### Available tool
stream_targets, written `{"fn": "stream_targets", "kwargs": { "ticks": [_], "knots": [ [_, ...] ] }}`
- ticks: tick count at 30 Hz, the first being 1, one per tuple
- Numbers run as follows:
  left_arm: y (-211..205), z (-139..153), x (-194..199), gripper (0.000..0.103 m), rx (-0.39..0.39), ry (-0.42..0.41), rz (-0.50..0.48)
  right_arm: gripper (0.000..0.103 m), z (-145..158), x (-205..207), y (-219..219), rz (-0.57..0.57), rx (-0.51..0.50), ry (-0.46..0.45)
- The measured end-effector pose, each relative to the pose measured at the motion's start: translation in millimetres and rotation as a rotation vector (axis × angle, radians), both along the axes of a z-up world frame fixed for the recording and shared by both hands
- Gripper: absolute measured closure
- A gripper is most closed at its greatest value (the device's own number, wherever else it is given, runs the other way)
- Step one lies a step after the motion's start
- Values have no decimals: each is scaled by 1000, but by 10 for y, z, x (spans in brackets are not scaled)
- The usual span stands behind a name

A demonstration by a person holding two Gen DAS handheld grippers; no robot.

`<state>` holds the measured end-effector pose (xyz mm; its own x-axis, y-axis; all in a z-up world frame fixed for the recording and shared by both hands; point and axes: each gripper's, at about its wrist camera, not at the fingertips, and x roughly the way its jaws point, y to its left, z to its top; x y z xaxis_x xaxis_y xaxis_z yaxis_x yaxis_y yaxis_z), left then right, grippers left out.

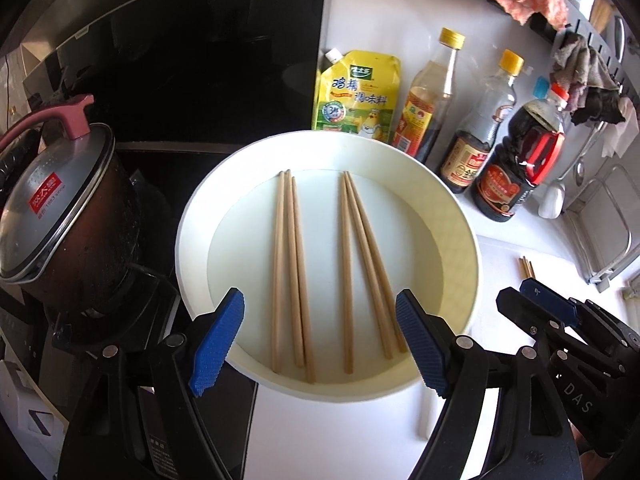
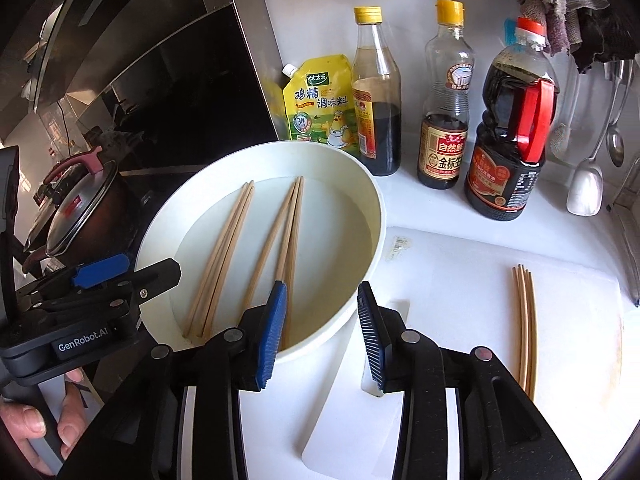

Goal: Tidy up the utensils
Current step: 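Move both open tools back over the chopsticks on the cutting board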

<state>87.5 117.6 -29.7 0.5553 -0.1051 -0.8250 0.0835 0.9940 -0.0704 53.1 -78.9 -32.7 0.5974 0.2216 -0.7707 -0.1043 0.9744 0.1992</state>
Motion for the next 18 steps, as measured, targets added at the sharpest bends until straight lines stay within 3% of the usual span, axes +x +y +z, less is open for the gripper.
{"fn": "stream_targets", "kwargs": {
  "ticks": [18],
  "knots": [
    [-520, 80, -498, 18, -12, -8, -27, 60, 0, -665, -863, -91, -43, 20]
  ]
}}
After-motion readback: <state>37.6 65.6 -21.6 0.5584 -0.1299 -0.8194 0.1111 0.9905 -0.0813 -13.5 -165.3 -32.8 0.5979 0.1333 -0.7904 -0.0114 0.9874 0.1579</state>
